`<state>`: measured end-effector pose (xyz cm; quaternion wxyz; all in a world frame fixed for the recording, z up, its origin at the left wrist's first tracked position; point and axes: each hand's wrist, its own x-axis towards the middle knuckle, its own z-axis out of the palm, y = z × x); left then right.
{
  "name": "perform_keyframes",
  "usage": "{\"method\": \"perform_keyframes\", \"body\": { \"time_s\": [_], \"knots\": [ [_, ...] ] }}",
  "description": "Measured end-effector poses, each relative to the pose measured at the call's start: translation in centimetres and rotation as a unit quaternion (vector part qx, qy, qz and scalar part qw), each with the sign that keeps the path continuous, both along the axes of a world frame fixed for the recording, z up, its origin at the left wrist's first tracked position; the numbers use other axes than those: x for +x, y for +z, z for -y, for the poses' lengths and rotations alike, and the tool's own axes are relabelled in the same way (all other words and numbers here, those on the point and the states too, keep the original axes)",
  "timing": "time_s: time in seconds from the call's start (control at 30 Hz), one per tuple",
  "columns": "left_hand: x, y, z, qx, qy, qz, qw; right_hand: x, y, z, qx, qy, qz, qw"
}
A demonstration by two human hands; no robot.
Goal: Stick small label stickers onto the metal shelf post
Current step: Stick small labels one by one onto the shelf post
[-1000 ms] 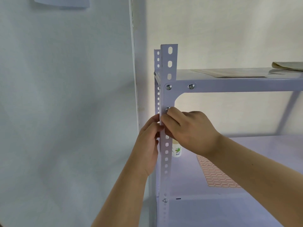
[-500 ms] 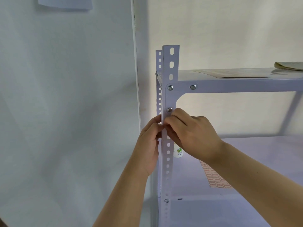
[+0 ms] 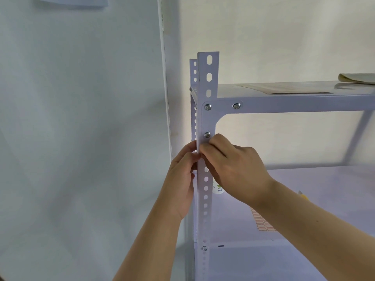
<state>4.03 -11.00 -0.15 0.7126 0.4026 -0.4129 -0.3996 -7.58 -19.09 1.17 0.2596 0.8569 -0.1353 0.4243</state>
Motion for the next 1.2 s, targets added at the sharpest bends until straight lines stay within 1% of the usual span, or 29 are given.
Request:
{"method": "perform_keyframes", "body": {
  "time_s": [0.6,0.73,0.87,1.0,1.2],
  "knots": [
    [0.0,0.0,-0.2,0.003,0.0,-0.005,1.0,0.1,0.5,0.3,0.014,0.035,-0.021,0.999],
    [0.1,-0.1,-0.2,0.011,0.001,-0.012,1.0,-0.1,0.0,0.7,0.046,0.066,0.002,0.997],
    [0.0,0.0,-0.3,0.016,-0.001,-0.013,1.0,-0.7,-0.1,1.1,0.098,0.111,0.062,0.987],
    [0.0,0.1,-0.5,0.015,-0.004,-0.02,1.0,-0.8,0.4,1.2,0.05,0.101,0.044,0.993],
    [0.2,0.0,-0.5,0.021,-0.001,-0.006,1.0,-0.9,1.5,1.2,-0.056,0.052,-0.04,0.996]
  ]
}}
